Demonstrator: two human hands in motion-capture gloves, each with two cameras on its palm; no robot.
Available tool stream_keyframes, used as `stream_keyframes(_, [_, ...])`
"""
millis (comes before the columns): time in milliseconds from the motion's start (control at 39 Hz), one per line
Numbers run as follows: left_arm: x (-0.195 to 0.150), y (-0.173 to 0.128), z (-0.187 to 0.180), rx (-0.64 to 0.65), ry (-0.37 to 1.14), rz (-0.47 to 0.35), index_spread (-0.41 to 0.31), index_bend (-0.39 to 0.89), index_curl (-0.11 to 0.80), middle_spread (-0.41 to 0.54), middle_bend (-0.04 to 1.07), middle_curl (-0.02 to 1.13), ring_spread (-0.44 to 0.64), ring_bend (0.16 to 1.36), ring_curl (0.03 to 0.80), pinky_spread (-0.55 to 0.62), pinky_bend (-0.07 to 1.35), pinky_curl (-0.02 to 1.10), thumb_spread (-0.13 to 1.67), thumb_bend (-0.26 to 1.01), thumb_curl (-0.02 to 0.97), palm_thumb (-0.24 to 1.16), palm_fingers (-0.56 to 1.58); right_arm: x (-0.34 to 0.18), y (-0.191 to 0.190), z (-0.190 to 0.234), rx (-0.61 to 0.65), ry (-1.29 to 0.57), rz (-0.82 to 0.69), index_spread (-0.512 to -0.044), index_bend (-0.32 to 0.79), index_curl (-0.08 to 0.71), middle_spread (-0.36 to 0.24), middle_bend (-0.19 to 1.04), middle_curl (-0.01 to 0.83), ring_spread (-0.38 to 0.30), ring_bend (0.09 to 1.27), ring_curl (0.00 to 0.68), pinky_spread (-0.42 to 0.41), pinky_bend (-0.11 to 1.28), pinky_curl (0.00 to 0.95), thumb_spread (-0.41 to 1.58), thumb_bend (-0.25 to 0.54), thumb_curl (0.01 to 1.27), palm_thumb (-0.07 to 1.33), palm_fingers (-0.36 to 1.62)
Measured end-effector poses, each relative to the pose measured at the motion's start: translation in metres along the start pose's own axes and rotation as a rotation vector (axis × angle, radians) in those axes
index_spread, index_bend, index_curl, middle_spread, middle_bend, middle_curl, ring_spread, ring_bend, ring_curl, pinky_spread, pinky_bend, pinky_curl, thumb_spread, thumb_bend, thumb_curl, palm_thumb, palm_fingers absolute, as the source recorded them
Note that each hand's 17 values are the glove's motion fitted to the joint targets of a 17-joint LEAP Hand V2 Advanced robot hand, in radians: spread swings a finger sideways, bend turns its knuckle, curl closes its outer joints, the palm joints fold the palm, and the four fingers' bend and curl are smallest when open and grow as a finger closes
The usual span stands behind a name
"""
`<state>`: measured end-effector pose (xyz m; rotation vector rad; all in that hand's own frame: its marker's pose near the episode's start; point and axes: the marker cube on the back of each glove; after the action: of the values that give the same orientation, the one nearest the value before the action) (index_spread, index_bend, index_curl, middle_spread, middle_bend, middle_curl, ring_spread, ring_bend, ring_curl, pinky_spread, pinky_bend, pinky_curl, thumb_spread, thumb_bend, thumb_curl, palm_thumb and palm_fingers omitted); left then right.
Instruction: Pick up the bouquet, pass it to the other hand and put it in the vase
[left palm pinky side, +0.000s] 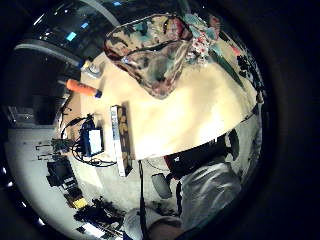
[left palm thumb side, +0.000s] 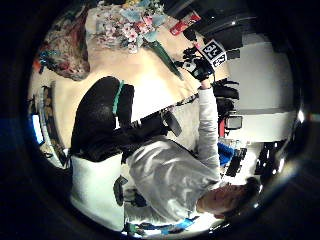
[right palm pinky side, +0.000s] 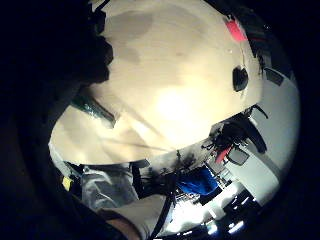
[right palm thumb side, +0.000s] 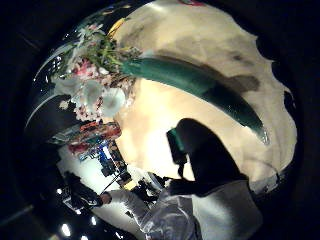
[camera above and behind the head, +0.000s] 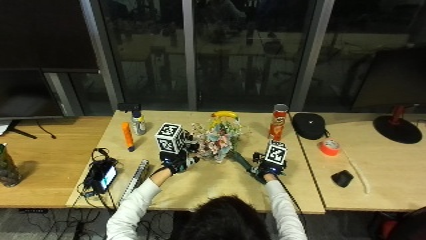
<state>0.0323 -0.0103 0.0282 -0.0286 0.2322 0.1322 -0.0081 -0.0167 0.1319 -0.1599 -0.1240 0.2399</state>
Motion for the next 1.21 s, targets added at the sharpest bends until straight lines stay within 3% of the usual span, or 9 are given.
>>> stream_keyframes(308, [-0.007, 0.008, -0.003, -0.016, -0.006, -0.011, 0.081, 0.15, 0.300, 0.315, 0.23, 0.34, 0.49, 0.45, 0.218, 0.47, 0.20, 0.28, 1.18, -0.02, 0.349, 0.48, 0.02, -0.005, 0.003, 0.040, -0.138, 0.026, -0.041, -0.154, 0.06, 0.092, 0.067, 0.29, 0.393, 0.000, 0.67, 0.363, 0.146, 0.74, 0.365, 1.09, -0.009, 0.34, 0.59, 0.54])
stream_keyframes(436, [-0.007, 0.009, -0.002, -0.023, -0.004, -0.011, 0.081, 0.15, 0.301, 0.316, 0.23, 0.34, 0.49, 0.45, 0.221, 0.47, 0.20, 0.29, 1.18, -0.02, 0.351, 0.48, 0.02, -0.010, 0.001, 0.042, -0.084, 0.132, -0.014, -0.156, 0.09, 0.109, 0.064, 0.30, 0.398, -0.009, 0.64, 0.361, 0.134, 0.72, 0.363, 1.09, 0.016, 0.36, 0.68, 0.53])
stream_keyframes(590, [-0.005, 0.012, -0.001, -0.035, -0.002, -0.008, 0.081, 0.15, 0.302, 0.317, 0.23, 0.35, 0.49, 0.45, 0.223, 0.47, 0.20, 0.30, 1.18, -0.02, 0.353, 0.48, 0.01, -0.018, 0.010, 0.044, -0.129, 0.218, 0.018, -0.206, 0.13, 0.137, -0.008, 0.31, 0.403, -0.075, 0.62, 0.352, 0.050, 0.67, 0.342, 1.08, 0.040, 0.38, 0.79, 0.66])
stream_keyframes(692, [-0.006, 0.012, -0.001, -0.039, -0.009, -0.007, 0.080, 0.15, 0.303, 0.318, 0.23, 0.35, 0.49, 0.45, 0.226, 0.47, 0.20, 0.30, 1.18, -0.02, 0.354, 0.48, 0.01, -0.022, 0.006, 0.042, -0.112, 0.238, 0.039, -0.220, 0.15, 0.165, -0.077, 0.34, 0.417, -0.162, 0.65, 0.347, -0.113, 0.64, 0.316, 1.05, 0.042, 0.38, 0.85, 1.03])
stream_keyframes(872, [-0.007, 0.012, 0.001, -0.066, 0.009, -0.005, 0.080, 0.15, 0.304, 0.318, 0.23, 0.36, 0.49, 0.45, 0.229, 0.47, 0.20, 0.30, 1.18, -0.02, 0.357, 0.48, 0.01, -0.025, -0.001, 0.039, -0.086, 0.155, 0.005, -0.237, 0.24, 0.274, -0.133, 0.34, 0.455, -0.201, 0.58, 0.389, -0.131, 0.48, 0.321, 0.96, 0.060, 0.45, 0.97, 1.05])
stream_keyframes(974, [-0.008, 0.012, 0.000, -0.068, 0.021, -0.009, 0.080, 0.15, 0.304, 0.318, 0.23, 0.36, 0.49, 0.45, 0.231, 0.47, 0.20, 0.31, 1.18, -0.02, 0.358, 0.48, 0.01, -0.023, -0.006, 0.048, -0.089, 0.066, -0.028, -0.243, 0.10, 0.263, -0.168, 0.38, 0.479, -0.223, 0.69, 0.428, -0.226, 0.54, 0.343, 0.87, 0.036, 0.49, 0.98, 1.30])
stream_keyframes(1103, [-0.008, 0.008, 0.001, -0.089, 0.027, -0.018, 0.080, 0.15, 0.305, 0.319, 0.23, 0.36, 0.49, 0.45, 0.233, 0.47, 0.21, 0.31, 1.18, -0.02, 0.359, 0.48, 0.01, -0.012, -0.015, 0.050, 0.115, 0.044, 0.012, -0.242, 0.07, 0.245, -0.181, 0.45, 0.520, -0.216, 0.84, 0.483, -0.250, 0.69, 0.402, 0.88, 0.043, 0.52, 1.03, 1.37])
stream_keyframes(1128, [-0.008, 0.007, 0.002, -0.093, 0.028, -0.018, 0.080, 0.15, 0.305, 0.319, 0.23, 0.36, 0.49, 0.44, 0.233, 0.47, 0.21, 0.31, 1.19, -0.01, 0.359, 0.48, 0.01, -0.010, -0.019, 0.049, 0.191, 0.036, 0.017, -0.241, 0.19, 0.278, -0.184, 0.53, 0.546, -0.216, 0.86, 0.492, -0.244, 0.67, 0.400, 0.96, 0.026, 0.49, 1.00, 1.51])
stream_keyframes(1205, [-0.007, 0.003, 0.003, -0.098, 0.032, -0.018, 0.080, 0.15, 0.305, 0.319, 0.23, 0.36, 0.49, 0.44, 0.234, 0.47, 0.21, 0.32, 1.19, -0.02, 0.359, 0.49, 0.01, -0.009, -0.026, 0.048, 0.316, -0.048, 0.007, -0.241, 0.28, 0.321, -0.184, 0.61, 0.578, -0.211, 0.90, 0.518, -0.246, 0.67, 0.421, 0.98, -0.028, 0.45, 0.94, 1.52])
